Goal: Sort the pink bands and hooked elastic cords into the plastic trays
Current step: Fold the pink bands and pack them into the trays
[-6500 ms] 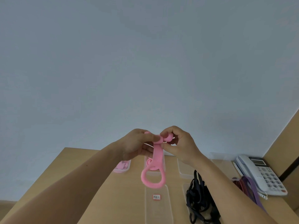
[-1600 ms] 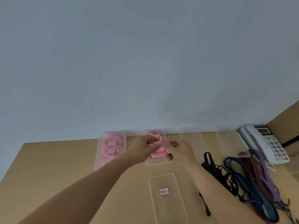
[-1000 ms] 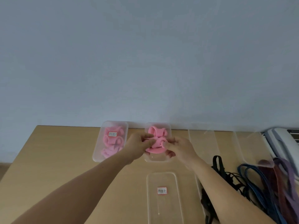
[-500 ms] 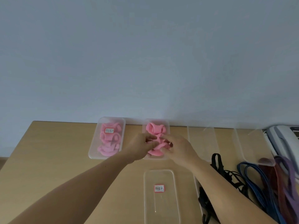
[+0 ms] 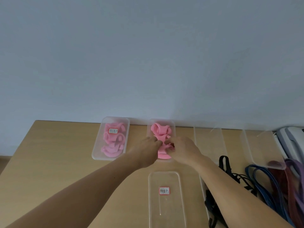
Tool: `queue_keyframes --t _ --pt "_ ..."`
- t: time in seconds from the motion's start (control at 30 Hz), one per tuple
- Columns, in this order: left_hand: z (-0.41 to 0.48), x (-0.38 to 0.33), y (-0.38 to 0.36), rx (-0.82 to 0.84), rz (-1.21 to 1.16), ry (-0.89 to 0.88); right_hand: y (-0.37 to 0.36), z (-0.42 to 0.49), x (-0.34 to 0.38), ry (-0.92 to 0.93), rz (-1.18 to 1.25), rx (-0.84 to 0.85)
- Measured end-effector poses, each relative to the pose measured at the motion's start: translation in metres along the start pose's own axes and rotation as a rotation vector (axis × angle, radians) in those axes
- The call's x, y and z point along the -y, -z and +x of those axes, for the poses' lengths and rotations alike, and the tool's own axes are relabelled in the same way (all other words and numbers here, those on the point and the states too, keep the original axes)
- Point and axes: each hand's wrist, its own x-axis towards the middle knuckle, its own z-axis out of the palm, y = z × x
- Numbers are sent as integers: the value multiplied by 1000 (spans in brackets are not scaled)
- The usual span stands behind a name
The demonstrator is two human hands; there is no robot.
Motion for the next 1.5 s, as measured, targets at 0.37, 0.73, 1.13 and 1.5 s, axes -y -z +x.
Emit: queue_keyframes --t 0.37,0.73,1.13,1.5 --pt "5 10 -8 -26 321 -17 -17 12 1 16 -260 41" --pt "0 11 -10 -159 200 -7 -31 8 -1 179 -493 -107" --pt "2 13 -8 -101 121 -14 -32 0 -5 14 -240 -194" --pt "-12 11 -2 -88 175 -57 -35 -11 -5 -7 -128 -171"
